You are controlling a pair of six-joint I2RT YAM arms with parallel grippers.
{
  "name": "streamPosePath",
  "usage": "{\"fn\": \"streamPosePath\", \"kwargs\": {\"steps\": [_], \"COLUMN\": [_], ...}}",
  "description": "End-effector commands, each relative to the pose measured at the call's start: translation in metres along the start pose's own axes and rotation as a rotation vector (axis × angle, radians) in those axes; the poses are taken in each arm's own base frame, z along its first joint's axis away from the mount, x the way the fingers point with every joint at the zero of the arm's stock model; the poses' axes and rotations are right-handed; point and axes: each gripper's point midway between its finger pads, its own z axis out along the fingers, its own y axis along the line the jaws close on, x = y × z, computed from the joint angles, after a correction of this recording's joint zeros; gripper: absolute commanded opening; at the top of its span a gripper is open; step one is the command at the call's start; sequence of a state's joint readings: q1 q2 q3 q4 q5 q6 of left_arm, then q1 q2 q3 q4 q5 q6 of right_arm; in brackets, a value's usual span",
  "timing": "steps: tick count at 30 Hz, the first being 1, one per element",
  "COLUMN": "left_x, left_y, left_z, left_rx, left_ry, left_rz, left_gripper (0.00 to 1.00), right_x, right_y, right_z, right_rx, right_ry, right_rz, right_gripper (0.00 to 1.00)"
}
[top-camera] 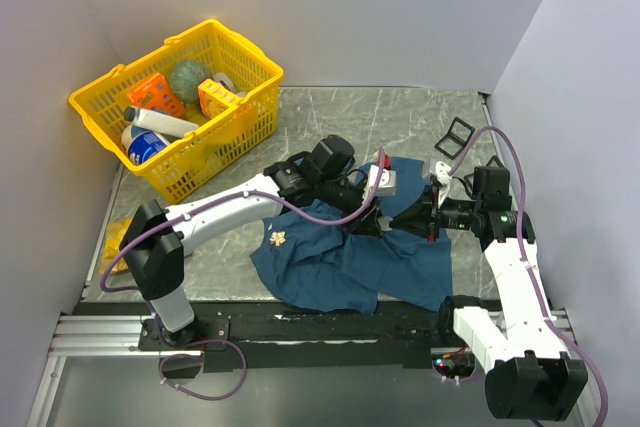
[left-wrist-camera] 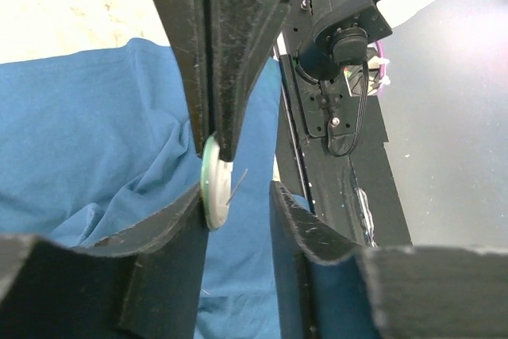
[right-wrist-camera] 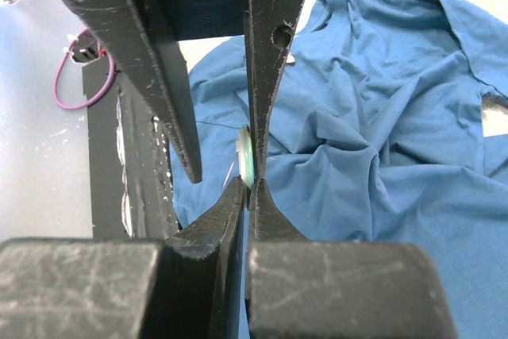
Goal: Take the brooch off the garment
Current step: Close the brooch.
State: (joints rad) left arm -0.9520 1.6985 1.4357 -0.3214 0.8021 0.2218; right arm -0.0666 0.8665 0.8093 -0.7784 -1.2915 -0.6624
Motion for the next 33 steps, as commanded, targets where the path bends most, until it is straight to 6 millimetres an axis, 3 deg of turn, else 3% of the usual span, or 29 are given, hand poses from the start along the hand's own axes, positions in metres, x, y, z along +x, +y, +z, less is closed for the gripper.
{"fn": "streamPosePath", "kwargs": {"steps": [1,12,21,33], "left_x": [-0.039,-0.043,-0.04,-0.035], "left_y": [-0.016,-0.013,0.004,0.011], "left_z": [-0.015,-0.017,-0.013,-0.006], "left_rx": [0.04,0.046,-0.03,-0.082], "left_ry": [-0.098,-0.118,-0.111,-0.085], "left_rz": [0.033,-0.003,-0.032,-0.026], "left_gripper": [0.38,0.28,0.18,0.12], "right_x": [-0.002,0.001,0.001,0.002], "right_y": [-0.005,-0.008,-0.009,-0.01], "right_z": [-0.002,-0.001,0.0,0.0], "right_rx": [0.02,0.025,0.027,0.027], "right_ry": [-0.014,-0.008,-0.008,-0.005], "right_rz": [-0.022,-0.01,-0.005,-0.003], "right_gripper": [0.0,0.0,0.0,0.0]}}
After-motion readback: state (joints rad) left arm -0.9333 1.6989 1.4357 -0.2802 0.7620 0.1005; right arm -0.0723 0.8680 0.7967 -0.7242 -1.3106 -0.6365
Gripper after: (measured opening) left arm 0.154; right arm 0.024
